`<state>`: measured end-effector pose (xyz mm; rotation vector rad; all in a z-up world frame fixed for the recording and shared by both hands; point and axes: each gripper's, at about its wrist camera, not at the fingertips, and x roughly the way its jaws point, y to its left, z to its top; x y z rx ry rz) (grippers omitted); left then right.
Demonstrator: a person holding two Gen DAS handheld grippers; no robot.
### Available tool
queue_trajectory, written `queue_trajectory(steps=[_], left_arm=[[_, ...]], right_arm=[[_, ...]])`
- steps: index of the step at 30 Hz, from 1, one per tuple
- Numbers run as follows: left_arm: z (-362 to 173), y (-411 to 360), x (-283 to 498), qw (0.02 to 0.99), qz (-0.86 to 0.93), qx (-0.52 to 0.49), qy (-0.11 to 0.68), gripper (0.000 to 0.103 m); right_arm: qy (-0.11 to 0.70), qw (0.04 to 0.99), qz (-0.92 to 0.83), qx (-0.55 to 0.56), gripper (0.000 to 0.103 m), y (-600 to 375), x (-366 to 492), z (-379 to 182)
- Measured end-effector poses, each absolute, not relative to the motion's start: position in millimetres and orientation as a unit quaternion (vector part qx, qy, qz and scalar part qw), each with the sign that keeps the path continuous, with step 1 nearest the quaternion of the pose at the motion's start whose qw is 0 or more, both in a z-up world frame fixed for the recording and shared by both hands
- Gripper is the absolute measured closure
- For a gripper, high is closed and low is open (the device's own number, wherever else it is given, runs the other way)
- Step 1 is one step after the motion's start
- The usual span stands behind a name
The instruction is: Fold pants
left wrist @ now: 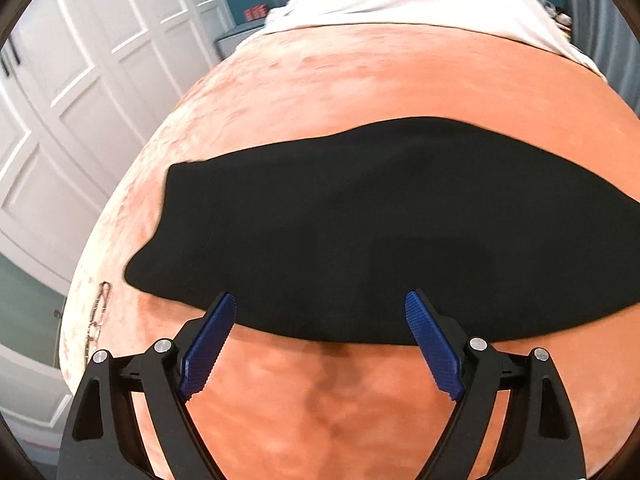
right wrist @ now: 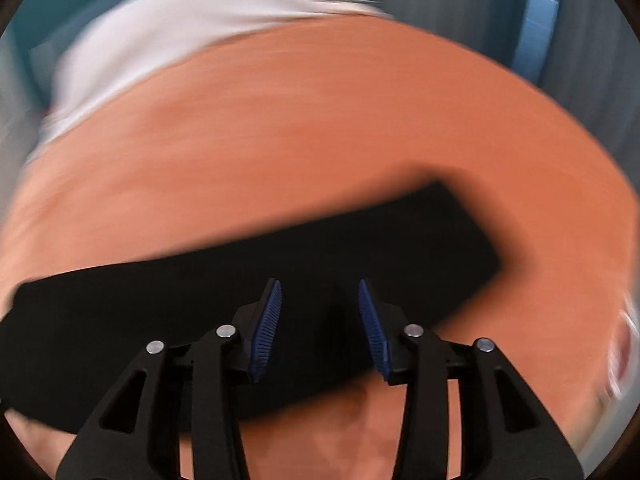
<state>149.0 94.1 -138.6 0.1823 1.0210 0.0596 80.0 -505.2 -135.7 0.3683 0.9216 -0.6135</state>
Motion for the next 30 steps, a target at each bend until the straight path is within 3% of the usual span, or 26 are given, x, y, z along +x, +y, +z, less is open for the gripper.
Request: queue_trajectory(steps=[4, 5, 7, 9, 10, 11, 12, 13, 14, 18, 20, 21, 24, 26, 30], left_arm=[[-138.8, 36.5, 141.1, 0.861, 0.005, 0.103, 0.498, 0.019], [-140.0, 19.9, 139.1, 0.858, 0.000, 0.110, 0.502, 0.019], [-139.5, -3.0, 125.0, 0.854, -0.010, 0.118, 0.506, 0.018], [-138.1, -23.3, 119.3, 0.851, -0.021, 0.127, 0.509, 0.018], [-138.4, -29.1, 118.2, 0.850, -0.027, 0.130, 0.510, 0.018], [-141.3, -32.2, 117.1, 0.848, -0.032, 0.135, 0.512, 0.018], [-142.2, -38.6, 116.9, 0.846, -0.031, 0.144, 0.512, 0.018], [-142.9, -43.8, 117.3, 0.845, -0.031, 0.155, 0.511, 0.018], [-142.9, -47.2, 116.8, 0.845, -0.029, 0.164, 0.509, 0.018], [-145.5, -52.6, 117.4, 0.842, -0.024, 0.172, 0.511, 0.018], [-143.5, -56.5, 112.5, 0.842, -0.022, 0.166, 0.513, 0.018], [-143.0, -56.9, 111.0, 0.842, -0.021, 0.164, 0.514, 0.018], [-145.9, -52.1, 110.1, 0.839, -0.020, 0.158, 0.520, 0.018], [-147.3, -47.8, 109.9, 0.837, -0.019, 0.153, 0.525, 0.018], [-145.6, -28.3, 105.1, 0.839, -0.017, 0.133, 0.527, 0.018]], right_arm=[[0.439, 0.821, -0.303, 0.205, 0.061, -588.5, 33.9, -141.2], [0.436, 0.829, -0.283, 0.206, 0.046, -597.1, 32.9, -141.8], [0.431, 0.838, -0.264, 0.203, 0.027, -596.5, 39.7, -143.9], [0.433, 0.846, -0.255, 0.180, 0.028, -599.2, 44.2, -147.7], [0.437, 0.846, -0.251, 0.172, 0.032, -602.8, 48.1, -152.4], [0.446, 0.847, -0.241, 0.161, 0.054, -601.1, 55.6, -159.6], [0.451, 0.848, -0.232, 0.153, 0.066, -601.2, 61.2, -162.7], [0.451, 0.851, -0.225, 0.146, 0.083, -600.0, 59.2, -163.6], [0.450, 0.852, -0.236, 0.123, 0.088, -596.5, 60.9, -161.7], [0.454, 0.848, -0.226, 0.154, 0.084, -610.4, 61.3, -171.4], [0.441, 0.851, -0.237, 0.158, 0.058, -611.7, 56.8, -159.8], [0.440, 0.851, -0.237, 0.161, 0.057, -612.5, 56.1, -159.2], [0.451, 0.837, -0.207, 0.229, 0.057, -622.2, 55.9, -178.0], [0.441, 0.838, -0.188, 0.260, 0.082, -623.4, 52.9, -176.6], [0.409, 0.861, -0.158, 0.258, 0.085, -583.5, 58.3, -131.1]])
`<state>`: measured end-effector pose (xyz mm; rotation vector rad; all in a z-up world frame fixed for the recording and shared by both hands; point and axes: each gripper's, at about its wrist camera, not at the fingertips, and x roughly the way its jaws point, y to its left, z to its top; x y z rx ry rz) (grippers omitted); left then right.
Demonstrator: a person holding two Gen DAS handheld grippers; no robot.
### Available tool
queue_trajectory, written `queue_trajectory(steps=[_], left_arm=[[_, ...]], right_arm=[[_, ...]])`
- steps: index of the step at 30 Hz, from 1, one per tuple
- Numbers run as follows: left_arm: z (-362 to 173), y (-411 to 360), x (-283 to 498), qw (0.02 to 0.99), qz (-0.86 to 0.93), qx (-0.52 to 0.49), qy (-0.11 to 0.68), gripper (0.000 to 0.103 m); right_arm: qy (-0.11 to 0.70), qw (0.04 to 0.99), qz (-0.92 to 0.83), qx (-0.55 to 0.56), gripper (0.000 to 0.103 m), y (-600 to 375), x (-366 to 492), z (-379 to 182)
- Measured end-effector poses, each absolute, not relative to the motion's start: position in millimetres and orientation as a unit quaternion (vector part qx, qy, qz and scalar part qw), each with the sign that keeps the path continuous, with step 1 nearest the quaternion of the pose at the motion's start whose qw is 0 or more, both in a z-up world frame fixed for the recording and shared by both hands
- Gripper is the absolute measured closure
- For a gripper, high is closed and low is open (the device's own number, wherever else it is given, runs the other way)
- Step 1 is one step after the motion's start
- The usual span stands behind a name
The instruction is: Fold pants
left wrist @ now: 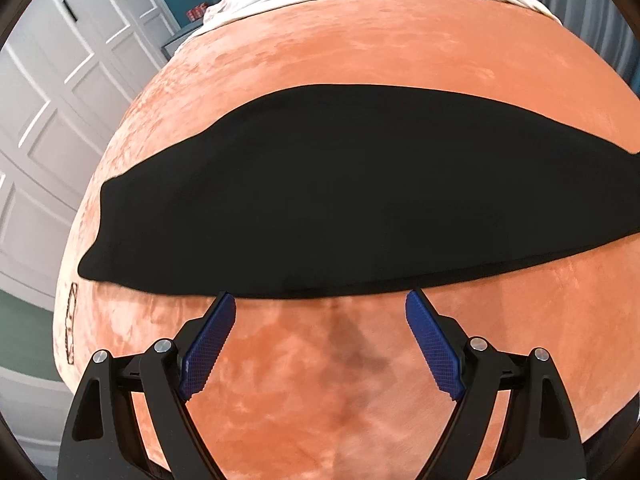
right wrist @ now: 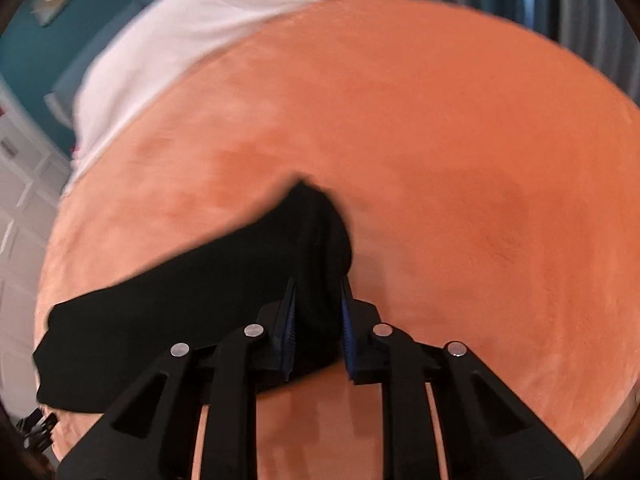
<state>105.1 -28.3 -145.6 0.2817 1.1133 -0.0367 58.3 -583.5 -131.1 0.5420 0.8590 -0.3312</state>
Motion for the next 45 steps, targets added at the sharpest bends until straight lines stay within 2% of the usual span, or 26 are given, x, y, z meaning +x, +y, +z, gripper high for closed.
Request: queue_trajectory(steps=[4, 7, 14, 19, 25, 31, 39, 42, 44, 45], left_arm=[[-142.9, -2.3, 98.5, 0.843, -0.016, 0.118, 0.525, 0.018], [-138.5, 25.0, 92.6, 0.846, -0.016, 0.103, 0.522, 0.018], [-125.8, 99.4, 86.4, 0.856, 0.003, 0.064, 0.514, 0.018], [-124.7, 136.2, 84.3, 0.860, 0.004, 0.055, 0.508, 0.018], [-125.1, 155.4, 89.0, 0.866, -0.002, 0.045, 0.498, 0.018], [-130.0, 185.3, 105.9, 0.857, -0.002, -0.034, 0.514, 0.018], [-140.7, 205.2, 110.8, 0.850, 0.005, -0.071, 0.523, 0.018], [-144.6, 219.1, 116.1, 0.846, 0.010, -0.110, 0.522, 0.019], [-142.7, 230.5, 118.7, 0.849, 0.014, -0.139, 0.510, 0.019], [-141.9, 238.0, 121.5, 0.850, 0.016, -0.160, 0.502, 0.019]], right_arm=[[0.398, 0.883, -0.066, 0.241, 0.086, -496.6, 87.4, -88.8], [0.412, 0.882, 0.022, 0.230, 0.086, -405.3, 119.8, -78.5], [0.474, 0.852, 0.132, 0.178, 0.086, -217.5, 186.7, -109.1], [0.502, 0.840, 0.153, 0.139, 0.085, -135.8, 211.4, -128.1], [0.533, 0.829, 0.135, 0.099, 0.085, -102.6, 220.7, -168.6], [0.530, 0.836, 0.128, 0.058, 0.080, -93.6, 217.7, -163.2], [0.514, 0.850, 0.114, -0.014, 0.082, -66.4, 214.1, -159.0], [0.513, 0.850, 0.112, -0.040, 0.075, -58.9, 212.7, -161.1], [0.498, 0.859, 0.112, -0.041, 0.060, -57.8, 204.5, -146.6], [0.489, 0.864, 0.112, -0.036, 0.060, -60.3, 199.5, -139.7]])
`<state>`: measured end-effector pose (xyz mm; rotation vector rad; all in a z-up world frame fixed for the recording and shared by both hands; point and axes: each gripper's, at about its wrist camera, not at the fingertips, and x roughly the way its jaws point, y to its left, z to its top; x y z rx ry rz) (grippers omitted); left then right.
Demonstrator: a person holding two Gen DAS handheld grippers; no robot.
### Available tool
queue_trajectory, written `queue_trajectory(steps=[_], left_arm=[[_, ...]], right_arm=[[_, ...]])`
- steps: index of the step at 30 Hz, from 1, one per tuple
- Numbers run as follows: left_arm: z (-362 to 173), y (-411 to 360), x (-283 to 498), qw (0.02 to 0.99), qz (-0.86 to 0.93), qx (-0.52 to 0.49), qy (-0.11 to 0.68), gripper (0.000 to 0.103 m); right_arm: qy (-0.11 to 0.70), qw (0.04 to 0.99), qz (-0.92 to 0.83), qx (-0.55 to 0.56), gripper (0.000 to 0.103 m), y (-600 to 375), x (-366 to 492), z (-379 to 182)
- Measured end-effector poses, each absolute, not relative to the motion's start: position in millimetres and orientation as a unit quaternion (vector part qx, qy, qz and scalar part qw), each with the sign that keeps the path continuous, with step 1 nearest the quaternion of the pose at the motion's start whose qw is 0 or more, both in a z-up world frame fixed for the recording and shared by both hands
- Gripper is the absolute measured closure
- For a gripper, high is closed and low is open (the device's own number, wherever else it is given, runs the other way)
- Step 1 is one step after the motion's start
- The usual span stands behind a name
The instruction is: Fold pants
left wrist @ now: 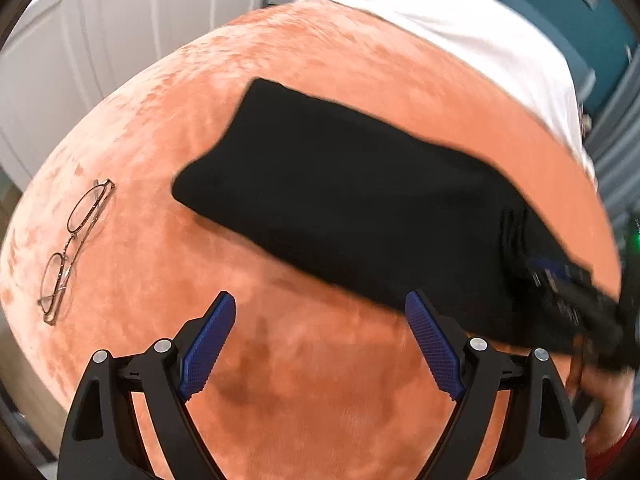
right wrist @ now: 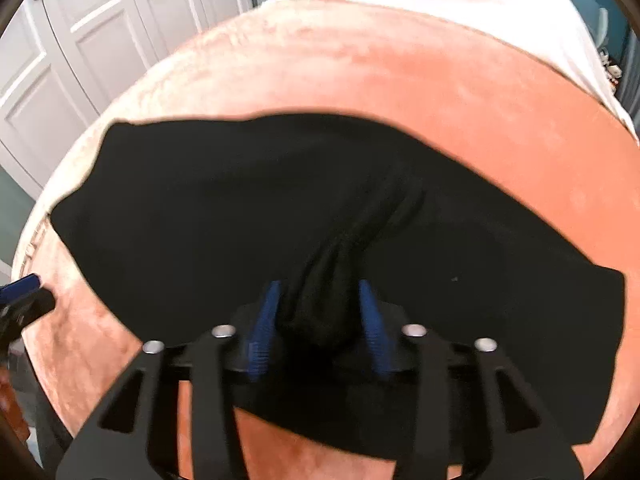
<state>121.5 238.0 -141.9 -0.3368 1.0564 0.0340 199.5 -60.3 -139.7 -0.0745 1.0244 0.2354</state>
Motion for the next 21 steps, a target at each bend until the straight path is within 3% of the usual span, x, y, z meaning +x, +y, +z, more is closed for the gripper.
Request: queue_trajectory(steps=[7, 11, 12, 15, 18, 21], left_arm=[[-177.5, 281.2, 168.8, 0.810, 0.087, -0.300, 0.496, 0.019], [-193.6, 271.2, 197.3, 0.800, 0.105, -0.316, 0.500, 0.019], [-191.4, 265.4, 201.1, 0.805, 0.104, -0.308, 0.497, 0.025], [-177.8, 246.2, 212.7, 0.811, 0.100, -0.282, 0.502, 0.086], [-149.3, 233.1, 207.2, 0.824, 0.070, -0.300, 0.476, 0.088], [-104.1, 190.8, 198.0, 0.858, 0.039, -0.243, 0.451, 0.088]], right_arm=[[0.444, 0.893, 0.058, 0.047, 0.060, -121.1, 153.0, -98.3], [0.441, 0.893, 0.026, 0.080, 0.060, -166.1, 128.5, -90.3], [0.443, 0.893, 0.022, 0.082, 0.060, -174.8, 122.2, -89.2], [0.445, 0.891, 0.009, 0.089, 0.059, -186.8, 108.9, -92.0], [0.440, 0.893, -0.008, 0.092, 0.059, -201.4, 99.1, -92.6], [0.434, 0.896, -0.026, 0.089, 0.057, -219.3, 89.2, -90.4]])
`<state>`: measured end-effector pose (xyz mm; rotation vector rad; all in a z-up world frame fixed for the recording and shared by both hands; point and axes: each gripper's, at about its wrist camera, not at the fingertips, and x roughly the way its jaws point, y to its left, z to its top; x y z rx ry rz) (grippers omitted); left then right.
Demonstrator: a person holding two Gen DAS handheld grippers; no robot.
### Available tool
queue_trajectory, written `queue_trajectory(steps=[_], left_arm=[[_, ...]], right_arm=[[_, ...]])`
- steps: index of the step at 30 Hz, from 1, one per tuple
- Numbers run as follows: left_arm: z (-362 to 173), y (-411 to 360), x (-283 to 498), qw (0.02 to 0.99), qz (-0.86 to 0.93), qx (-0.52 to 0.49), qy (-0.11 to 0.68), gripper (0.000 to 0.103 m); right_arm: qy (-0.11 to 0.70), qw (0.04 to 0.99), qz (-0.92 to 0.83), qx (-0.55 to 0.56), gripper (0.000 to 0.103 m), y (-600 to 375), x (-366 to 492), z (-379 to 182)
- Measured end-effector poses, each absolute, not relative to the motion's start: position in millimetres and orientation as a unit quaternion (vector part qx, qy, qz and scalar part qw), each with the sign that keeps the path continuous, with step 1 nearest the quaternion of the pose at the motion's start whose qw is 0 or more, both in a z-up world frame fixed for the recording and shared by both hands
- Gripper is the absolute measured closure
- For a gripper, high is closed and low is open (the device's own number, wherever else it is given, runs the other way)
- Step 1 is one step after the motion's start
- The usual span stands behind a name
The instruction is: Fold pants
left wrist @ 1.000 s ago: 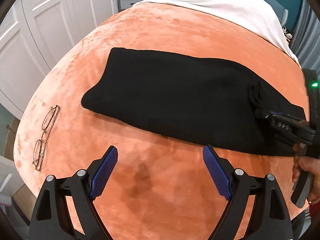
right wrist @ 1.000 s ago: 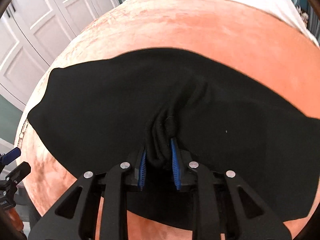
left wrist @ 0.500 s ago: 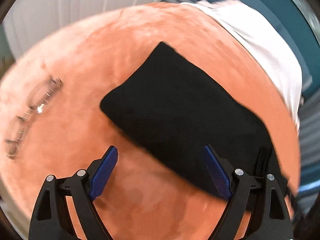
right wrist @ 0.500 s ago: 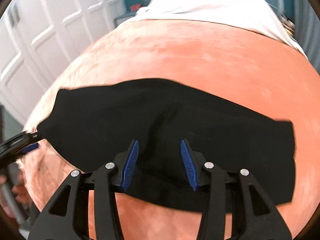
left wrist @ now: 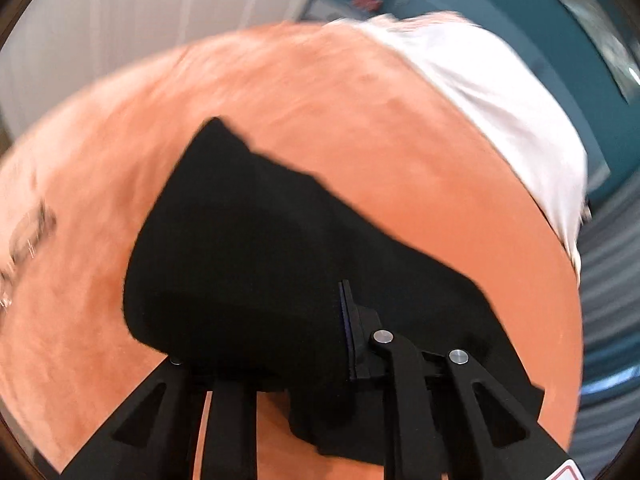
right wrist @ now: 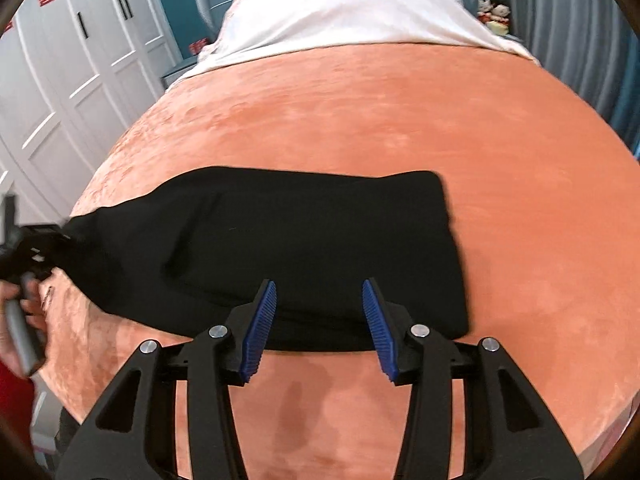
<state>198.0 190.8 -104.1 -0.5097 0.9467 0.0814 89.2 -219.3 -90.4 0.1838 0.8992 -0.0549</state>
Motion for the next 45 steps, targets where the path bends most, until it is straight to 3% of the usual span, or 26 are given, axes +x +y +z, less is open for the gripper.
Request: queue_trajectory(steps=[2, 7, 14, 18, 24, 32, 33, 35, 37, 39, 41, 42, 43, 45], left_arm=[[-78.0, 158.6, 190.9, 0.874, 0.006, -0.217, 0.436, 0.088], [-38.9, 37.4, 171.1, 0.887, -0.096, -0.137, 0.429, 0.088], [-79.6, -73.3, 160.8, 0.849, -0.153, -0.102, 0.496, 0.088], [-85.9, -57.2, 168.5, 0.853, -0.119, -0.116, 0.494, 0.088], [-31.6, 9.8, 162.8, 0.904, -0.035, -0.100, 0.414, 0.088], [-16.7, 67.1, 157.7, 0.908, 0.006, -0.128, 0.400, 0.088], [-17.3, 71.0, 157.3, 0.906, 0.004, -0.136, 0.402, 0.088], [-16.8, 84.3, 154.7, 0.903, 0.000, -0.143, 0.404, 0.087], [-18.9, 91.4, 155.3, 0.904, 0.002, -0.141, 0.404, 0.087], [-20.1, 94.0, 161.0, 0.903, 0.003, -0.143, 0.405, 0.087], [-21.4, 98.2, 162.3, 0.901, 0.002, -0.146, 0.409, 0.087], [-22.0, 100.8, 164.1, 0.900, 0.002, -0.148, 0.409, 0.087], [-21.3, 103.5, 165.1, 0.900, 0.002, -0.150, 0.409, 0.087], [-22.2, 107.4, 166.7, 0.901, 0.004, -0.145, 0.410, 0.087]], right_arm=[[0.432, 0.896, -0.036, 0.092, 0.049, -232.6, 82.2, -89.8], [0.425, 0.898, -0.053, 0.104, 0.049, -261.8, 64.1, -86.7], [0.426, 0.890, -0.081, 0.143, 0.049, -310.3, 41.1, -93.4], [0.430, 0.885, -0.082, 0.158, 0.049, -331.0, 33.4, -97.0], [0.444, 0.886, -0.041, 0.124, 0.049, -310.0, 49.6, -104.6], [0.455, 0.883, 0.112, -0.024, 0.049, -159.7, 132.2, -121.0], [0.460, 0.879, 0.121, -0.039, 0.047, -144.4, 142.1, -124.9], [0.468, 0.870, 0.139, -0.066, 0.030, -115.7, 159.9, -134.4], [0.473, 0.862, 0.147, -0.104, 0.027, -87.5, 175.5, -148.3], [0.476, 0.857, 0.156, -0.122, 0.032, -70.9, 186.7, -163.7], [0.473, 0.861, 0.152, -0.111, 0.050, -70.7, 193.6, -172.2], [0.470, 0.864, 0.150, -0.100, 0.061, -76.7, 194.1, -168.8], [0.472, 0.867, 0.146, -0.069, 0.093, -89.7, 195.7, -161.5], [0.464, 0.874, 0.138, 0.037, 0.093, -134.5, 194.9, -140.8]])
